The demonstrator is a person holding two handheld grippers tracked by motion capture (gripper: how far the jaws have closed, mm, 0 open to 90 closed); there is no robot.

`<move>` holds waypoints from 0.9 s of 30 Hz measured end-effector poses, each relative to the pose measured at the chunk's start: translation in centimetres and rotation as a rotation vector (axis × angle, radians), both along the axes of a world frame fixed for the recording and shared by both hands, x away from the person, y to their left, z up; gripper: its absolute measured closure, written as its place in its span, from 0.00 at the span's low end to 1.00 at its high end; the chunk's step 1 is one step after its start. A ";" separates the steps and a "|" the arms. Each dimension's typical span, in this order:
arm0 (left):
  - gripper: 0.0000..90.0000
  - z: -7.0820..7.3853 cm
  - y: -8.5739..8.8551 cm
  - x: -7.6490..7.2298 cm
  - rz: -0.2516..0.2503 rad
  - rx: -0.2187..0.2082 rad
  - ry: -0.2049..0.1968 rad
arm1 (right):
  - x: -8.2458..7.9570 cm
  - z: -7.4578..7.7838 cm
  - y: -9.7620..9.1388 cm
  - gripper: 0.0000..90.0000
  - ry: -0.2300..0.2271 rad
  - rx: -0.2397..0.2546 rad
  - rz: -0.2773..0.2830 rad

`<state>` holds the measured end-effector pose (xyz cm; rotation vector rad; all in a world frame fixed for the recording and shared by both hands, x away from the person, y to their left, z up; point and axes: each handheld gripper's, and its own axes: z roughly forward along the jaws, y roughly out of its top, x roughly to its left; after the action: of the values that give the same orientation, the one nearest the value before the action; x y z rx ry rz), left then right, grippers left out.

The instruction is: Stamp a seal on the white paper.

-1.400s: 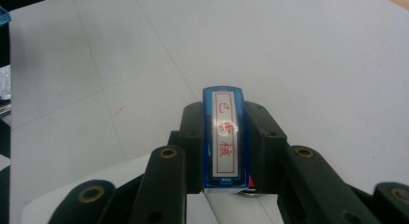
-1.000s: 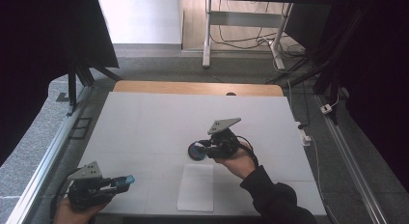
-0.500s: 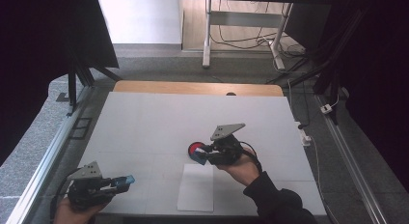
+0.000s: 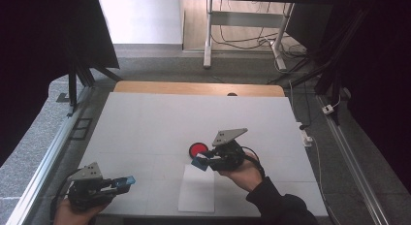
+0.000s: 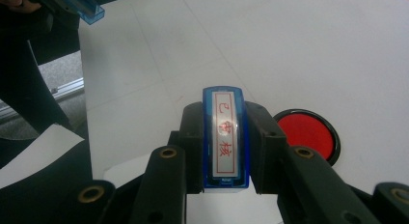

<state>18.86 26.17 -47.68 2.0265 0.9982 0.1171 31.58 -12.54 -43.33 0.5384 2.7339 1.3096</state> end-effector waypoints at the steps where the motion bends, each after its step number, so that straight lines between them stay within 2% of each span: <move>1: 0.76 0.0 0.0 0.0 0.000 0.000 0.001 | -0.1 0.0 0.0 0.79 0.001 -0.004 0.001; 6: 0.76 0.0 0.0 0.0 0.004 0.001 0.000 | -0.5 -0.4 0.0 0.79 0.007 -0.013 0.005; 27: 0.76 0.0 0.0 0.0 0.001 0.000 0.003 | -1.0 -3.1 1.4 0.79 0.002 -0.138 0.052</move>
<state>18.86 26.19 -47.69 2.0269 1.0007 0.1149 30.57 -11.15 -46.47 0.4603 2.8308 1.1201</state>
